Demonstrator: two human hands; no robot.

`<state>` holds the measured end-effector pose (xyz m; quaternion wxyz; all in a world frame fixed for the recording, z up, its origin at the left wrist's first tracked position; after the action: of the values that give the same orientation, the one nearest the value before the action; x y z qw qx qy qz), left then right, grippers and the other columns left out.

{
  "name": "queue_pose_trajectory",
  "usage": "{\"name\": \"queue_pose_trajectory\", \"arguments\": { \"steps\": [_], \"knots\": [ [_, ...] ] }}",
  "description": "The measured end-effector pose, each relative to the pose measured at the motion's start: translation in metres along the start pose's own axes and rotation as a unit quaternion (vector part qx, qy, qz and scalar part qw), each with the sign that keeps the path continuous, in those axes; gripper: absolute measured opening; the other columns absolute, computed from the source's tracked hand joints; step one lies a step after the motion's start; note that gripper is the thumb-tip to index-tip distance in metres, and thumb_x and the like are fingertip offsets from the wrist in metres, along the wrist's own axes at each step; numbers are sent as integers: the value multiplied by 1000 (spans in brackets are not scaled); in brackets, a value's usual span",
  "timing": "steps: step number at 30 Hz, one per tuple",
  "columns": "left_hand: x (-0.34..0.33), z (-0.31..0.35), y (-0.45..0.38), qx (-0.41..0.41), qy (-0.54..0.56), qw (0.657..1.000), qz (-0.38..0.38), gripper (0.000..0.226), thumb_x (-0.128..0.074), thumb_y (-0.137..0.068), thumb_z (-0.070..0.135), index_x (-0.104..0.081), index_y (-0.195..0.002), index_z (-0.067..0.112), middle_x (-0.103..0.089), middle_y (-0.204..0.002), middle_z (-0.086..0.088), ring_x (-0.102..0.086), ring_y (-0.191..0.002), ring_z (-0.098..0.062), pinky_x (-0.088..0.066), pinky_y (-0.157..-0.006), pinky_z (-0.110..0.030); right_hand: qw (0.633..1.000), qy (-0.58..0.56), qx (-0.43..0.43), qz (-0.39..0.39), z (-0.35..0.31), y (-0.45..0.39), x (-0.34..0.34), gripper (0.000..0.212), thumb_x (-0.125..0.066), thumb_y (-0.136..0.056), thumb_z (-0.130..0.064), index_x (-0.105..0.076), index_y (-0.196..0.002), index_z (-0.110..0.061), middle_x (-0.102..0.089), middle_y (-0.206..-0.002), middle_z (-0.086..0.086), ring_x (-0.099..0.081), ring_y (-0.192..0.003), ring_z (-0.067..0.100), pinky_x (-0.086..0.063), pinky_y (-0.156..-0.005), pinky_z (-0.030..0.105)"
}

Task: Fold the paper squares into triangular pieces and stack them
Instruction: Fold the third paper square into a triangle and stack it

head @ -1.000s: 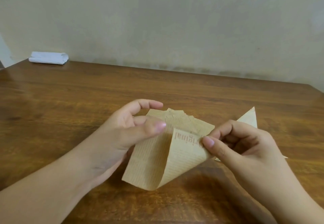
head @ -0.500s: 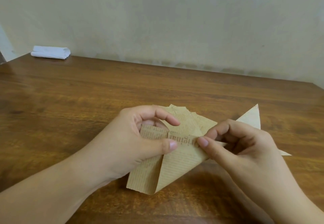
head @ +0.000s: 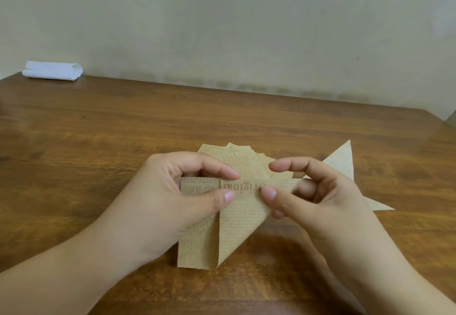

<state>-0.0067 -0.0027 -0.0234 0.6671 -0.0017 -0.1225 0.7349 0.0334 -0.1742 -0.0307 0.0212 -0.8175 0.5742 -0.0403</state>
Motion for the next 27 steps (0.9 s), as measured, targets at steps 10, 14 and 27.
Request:
{"name": "queue_pose_trajectory", "arguments": {
  "steps": [10, 14, 27],
  "knots": [
    [2, -3, 0, -19, 0, 999, 40, 21, -74, -51, 25, -75, -70, 34, -73, -82, 5, -70, -83, -11, -54, -75, -32, 993, -105, -26, 40, 0, -2, 7, 40, -76, -51, -20, -68, -89, -11, -73, -75, 18, -69, -72, 20, -56, -62, 22],
    [1, -3, 1, -26, 6, 999, 43, 22, -74, -50, 24, -75, -69, 34, -74, -82, 4, -70, -82, -12, -56, -71, -29, 993, -110, -23, 48, 2, -3, 9, 40, -77, -51, -20, -69, -89, -12, -73, -74, 15, -68, -69, 20, -56, -66, 22],
    [0, -1, 0, -36, 14, 997, 60, 23, -75, -48, 21, -76, -68, 31, -73, -78, -3, -70, -77, -17, -59, -71, -29, 986, -158, -36, 40, 0, -3, 9, 24, -66, -67, -12, -67, -90, -9, -67, -73, 22, -68, -64, 15, -54, -58, 21]
  ]
}}
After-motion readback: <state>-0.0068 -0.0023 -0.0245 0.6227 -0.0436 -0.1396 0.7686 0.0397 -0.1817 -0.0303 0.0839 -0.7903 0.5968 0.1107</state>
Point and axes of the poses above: each hand's wrist, its own y-axis away from the middle knuckle, its own x-axis out of the back of the hand, z = x × y, the point moved 4 cm from there along -y, towards the middle knuckle
